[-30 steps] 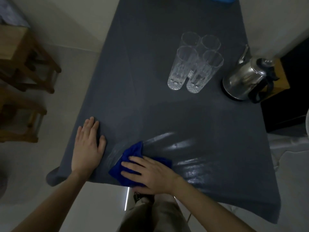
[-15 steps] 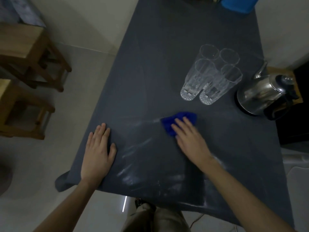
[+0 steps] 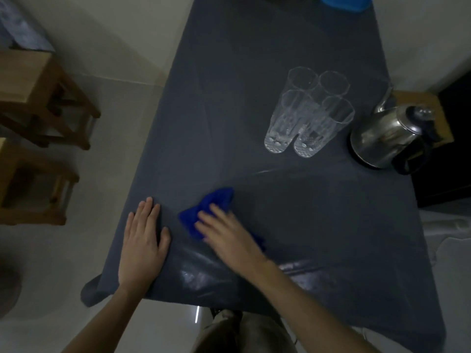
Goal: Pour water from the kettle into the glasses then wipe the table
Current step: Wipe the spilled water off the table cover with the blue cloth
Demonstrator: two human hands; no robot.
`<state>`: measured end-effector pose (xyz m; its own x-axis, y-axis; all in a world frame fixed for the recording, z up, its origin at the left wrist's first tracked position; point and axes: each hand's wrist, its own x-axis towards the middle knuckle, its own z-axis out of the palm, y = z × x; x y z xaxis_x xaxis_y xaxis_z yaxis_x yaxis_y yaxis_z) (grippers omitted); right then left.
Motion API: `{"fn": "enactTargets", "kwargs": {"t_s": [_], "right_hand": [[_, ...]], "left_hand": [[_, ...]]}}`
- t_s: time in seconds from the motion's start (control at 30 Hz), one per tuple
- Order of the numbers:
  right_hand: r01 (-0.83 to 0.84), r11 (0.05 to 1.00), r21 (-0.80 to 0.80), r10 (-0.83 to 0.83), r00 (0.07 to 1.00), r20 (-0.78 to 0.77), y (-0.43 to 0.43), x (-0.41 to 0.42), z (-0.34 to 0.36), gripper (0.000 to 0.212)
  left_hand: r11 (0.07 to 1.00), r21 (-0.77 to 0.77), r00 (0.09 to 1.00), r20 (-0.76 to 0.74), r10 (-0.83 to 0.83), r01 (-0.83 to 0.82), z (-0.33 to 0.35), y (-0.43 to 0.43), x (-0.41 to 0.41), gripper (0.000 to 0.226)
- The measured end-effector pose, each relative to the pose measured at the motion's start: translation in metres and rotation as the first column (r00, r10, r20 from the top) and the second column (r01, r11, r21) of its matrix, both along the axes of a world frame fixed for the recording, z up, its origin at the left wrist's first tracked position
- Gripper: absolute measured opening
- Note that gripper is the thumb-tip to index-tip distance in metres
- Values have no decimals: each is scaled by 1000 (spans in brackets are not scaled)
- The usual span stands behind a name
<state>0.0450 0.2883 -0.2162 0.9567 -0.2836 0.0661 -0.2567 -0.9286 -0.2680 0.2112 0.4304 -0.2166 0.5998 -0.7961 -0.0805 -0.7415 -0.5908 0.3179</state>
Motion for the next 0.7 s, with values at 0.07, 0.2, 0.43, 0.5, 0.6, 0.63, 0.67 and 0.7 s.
{"fn": "enactTargets", "kwargs": {"t_s": [0.07, 0.2, 0.43, 0.5, 0.6, 0.63, 0.67, 0.7], "right_hand": [[-137, 990, 19, 138, 990, -38, 16, -18, -1, 45], [-92, 994, -65, 84, 989, -119, 4, -85, 8, 68], [501, 851, -158, -523, 837, -163, -81, -254, 10, 52], [670, 727, -146, -686, 710, -156, -91, -295, 11, 45], [766, 626, -143, -779, 621, -83, -87, -306, 9, 42], [781, 610, -135, -791, 610, -46, -84, -296, 11, 42], [790, 599, -134, -798, 603, -7, -81, -284, 12, 39], [789, 600, -134, -794, 607, 22, -79, -272, 13, 35]], "left_hand": [[1000, 8, 1000, 12, 4, -4, 1, -1, -2, 62], [999, 51, 999, 50, 0, -2, 3, -3, -6, 62], [985, 134, 993, 51, 105, -111, 6, -26, -22, 53], [995, 78, 998, 26, 56, -58, 10, -42, -39, 49], [988, 12, 988, 28, -154, 153, 7, -70, -79, 53], [979, 6, 978, 31, -206, 206, 6, -80, -92, 56], [969, 2, 968, 39, -247, 247, 5, -89, -104, 57], [960, 3, 959, 44, -279, 279, 3, -98, -115, 57]]}}
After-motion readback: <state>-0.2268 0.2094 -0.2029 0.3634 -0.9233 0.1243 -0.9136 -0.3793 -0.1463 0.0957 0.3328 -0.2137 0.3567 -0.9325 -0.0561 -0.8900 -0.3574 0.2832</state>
